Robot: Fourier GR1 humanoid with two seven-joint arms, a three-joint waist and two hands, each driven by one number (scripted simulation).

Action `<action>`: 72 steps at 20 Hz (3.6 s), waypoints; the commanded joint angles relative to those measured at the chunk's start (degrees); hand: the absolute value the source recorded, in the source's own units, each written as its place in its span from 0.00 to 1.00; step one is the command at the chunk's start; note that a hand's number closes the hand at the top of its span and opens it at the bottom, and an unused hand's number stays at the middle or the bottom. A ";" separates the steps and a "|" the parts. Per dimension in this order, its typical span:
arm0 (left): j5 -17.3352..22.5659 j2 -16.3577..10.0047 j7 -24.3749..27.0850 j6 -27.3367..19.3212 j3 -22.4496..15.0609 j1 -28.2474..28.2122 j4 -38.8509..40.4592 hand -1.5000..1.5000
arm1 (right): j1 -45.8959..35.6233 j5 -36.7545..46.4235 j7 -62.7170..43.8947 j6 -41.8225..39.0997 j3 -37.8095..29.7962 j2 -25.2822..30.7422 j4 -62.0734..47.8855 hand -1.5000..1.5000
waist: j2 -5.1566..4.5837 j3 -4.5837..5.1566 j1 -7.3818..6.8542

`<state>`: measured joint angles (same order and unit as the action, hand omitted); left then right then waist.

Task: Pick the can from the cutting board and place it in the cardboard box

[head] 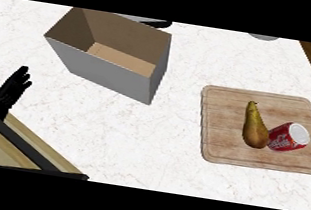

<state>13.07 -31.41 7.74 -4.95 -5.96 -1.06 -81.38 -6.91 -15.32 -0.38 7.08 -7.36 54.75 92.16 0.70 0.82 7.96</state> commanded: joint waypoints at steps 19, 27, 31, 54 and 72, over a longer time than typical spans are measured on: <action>-6.20 2.17 2.80 3.56 -6.82 12.55 -2.52 0.50 | 19.23 15.50 -14.00 -18.58 1.13 24.83 17.87 0.00 | -0.44 -0.59 -6.50; -5.37 1.87 0.45 5.25 -6.70 14.13 -3.84 0.50 | 18.21 15.24 -29.86 -19.96 6.56 22.83 24.86 0.00 | -0.55 -0.77 -8.38; -6.26 3.08 1.00 4.50 -6.76 14.72 -1.47 0.50 | 19.11 16.00 -34.69 -19.37 9.18 20.28 28.66 0.00 | -0.51 -0.80 -7.52; -7.66 5.15 3.66 6.10 -6.17 15.81 2.17 0.50 | 8.62 32.58 -42.24 -20.69 23.07 10.26 19.50 0.00 | -0.80 -0.86 -8.28; -7.96 4.37 2.14 6.93 -5.52 12.65 -2.77 0.50 | 4.10 38.81 -38.16 -21.72 25.80 2.48 7.61 0.00 | -0.47 -0.90 -8.55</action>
<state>6.82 -27.10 8.55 1.82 -9.73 10.37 -76.02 -3.01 21.95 -39.42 -14.98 18.74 57.75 101.65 -0.91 1.13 -0.82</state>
